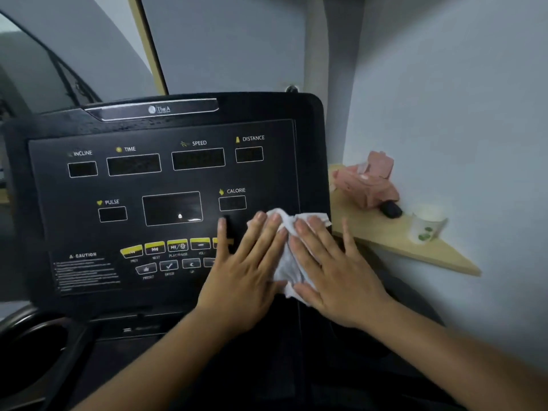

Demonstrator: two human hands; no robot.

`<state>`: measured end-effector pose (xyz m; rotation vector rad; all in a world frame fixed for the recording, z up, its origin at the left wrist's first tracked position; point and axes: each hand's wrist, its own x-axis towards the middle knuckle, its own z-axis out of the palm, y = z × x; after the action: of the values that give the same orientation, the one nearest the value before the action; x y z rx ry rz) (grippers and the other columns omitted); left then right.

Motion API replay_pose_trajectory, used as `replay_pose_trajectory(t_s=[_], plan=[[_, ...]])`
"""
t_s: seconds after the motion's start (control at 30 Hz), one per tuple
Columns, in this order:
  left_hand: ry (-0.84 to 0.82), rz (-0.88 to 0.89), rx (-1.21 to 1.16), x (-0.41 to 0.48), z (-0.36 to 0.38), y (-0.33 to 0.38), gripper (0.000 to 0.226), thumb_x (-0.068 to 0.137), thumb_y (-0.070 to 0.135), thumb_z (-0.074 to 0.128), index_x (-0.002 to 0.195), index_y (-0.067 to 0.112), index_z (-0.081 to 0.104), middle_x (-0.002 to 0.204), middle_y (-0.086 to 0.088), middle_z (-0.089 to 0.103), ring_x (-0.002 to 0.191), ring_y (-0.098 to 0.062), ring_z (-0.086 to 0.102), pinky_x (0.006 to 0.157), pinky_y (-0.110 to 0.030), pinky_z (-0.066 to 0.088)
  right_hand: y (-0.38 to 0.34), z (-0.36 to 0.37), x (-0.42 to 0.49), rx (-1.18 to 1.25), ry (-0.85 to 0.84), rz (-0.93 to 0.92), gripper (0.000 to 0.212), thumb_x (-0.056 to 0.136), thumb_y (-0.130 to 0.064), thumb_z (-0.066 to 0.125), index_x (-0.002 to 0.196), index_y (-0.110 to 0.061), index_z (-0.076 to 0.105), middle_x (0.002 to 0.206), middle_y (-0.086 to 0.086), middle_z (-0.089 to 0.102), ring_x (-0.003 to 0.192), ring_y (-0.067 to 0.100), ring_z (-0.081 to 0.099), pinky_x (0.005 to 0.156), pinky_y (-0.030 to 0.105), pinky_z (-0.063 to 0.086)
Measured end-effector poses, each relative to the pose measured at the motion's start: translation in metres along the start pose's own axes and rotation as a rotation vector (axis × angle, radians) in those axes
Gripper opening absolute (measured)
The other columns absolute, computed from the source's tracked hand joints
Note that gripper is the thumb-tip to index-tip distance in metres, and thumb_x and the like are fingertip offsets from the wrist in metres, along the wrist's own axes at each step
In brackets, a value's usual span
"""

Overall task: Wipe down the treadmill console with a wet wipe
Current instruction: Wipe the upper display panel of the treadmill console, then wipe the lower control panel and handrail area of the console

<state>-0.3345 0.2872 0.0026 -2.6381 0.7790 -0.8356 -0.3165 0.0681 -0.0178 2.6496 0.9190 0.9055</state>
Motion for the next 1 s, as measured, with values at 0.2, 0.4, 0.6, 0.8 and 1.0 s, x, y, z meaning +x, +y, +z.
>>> replay_pose_trajectory(t_s=[0.2,0.4,0.6,0.8,1.0], plan=[[-0.046,-0.021,0.041,0.025,-0.015,-0.023,0.077,0.096,0.057,0.03,0.155,0.007,0.026,0.164,-0.012,0.016,0.152,-0.031,0.015,0.111,-0.075,0.008,0.022,-0.013,0.035,-0.047,-0.048,-0.013,0.079,0.095,-0.062,0.029,0.156,-0.014,0.012,0.164,0.007,0.002,0.152,0.025,0.0,0.112,0.071,0.001],[-0.053,-0.165,0.087,0.107,-0.049,-0.059,0.077,0.1,0.059,0.011,0.157,0.012,-0.008,0.165,-0.011,-0.016,0.152,-0.026,-0.017,0.113,-0.07,-0.008,0.057,-0.049,0.098,-0.071,-0.037,0.224,0.07,0.1,-0.052,0.016,0.157,-0.015,0.001,0.165,0.007,-0.005,0.151,0.022,-0.008,0.115,0.067,0.004],[-0.137,-0.061,0.007,0.038,-0.028,-0.009,0.073,0.102,0.05,0.018,0.156,0.011,-0.01,0.164,-0.011,-0.019,0.15,-0.03,-0.021,0.11,-0.071,-0.018,0.012,-0.023,0.037,-0.015,-0.033,0.163,0.063,0.101,-0.037,0.027,0.153,-0.003,0.017,0.162,0.016,0.012,0.151,0.03,0.008,0.119,0.058,0.011],[-0.277,0.138,-0.212,-0.051,-0.022,0.025,0.06,0.091,0.024,0.024,0.144,0.012,0.049,0.154,-0.008,0.043,0.147,-0.024,0.031,0.119,-0.06,-0.011,-0.049,-0.019,-0.056,0.17,-0.22,-0.053,0.05,0.104,-0.028,0.024,0.14,-0.002,0.047,0.149,0.015,0.045,0.142,0.026,0.035,0.115,0.05,0.026],[-0.356,0.247,-0.396,-0.103,-0.028,0.024,0.045,0.079,0.022,0.061,0.123,0.017,0.068,0.13,-0.004,0.065,0.126,-0.016,0.057,0.118,-0.039,0.025,-0.089,-0.041,-0.068,0.578,-0.464,0.158,0.061,0.1,-0.05,0.017,0.146,-0.018,0.042,0.157,-0.007,0.032,0.146,-0.006,0.01,0.122,0.031,0.009]])
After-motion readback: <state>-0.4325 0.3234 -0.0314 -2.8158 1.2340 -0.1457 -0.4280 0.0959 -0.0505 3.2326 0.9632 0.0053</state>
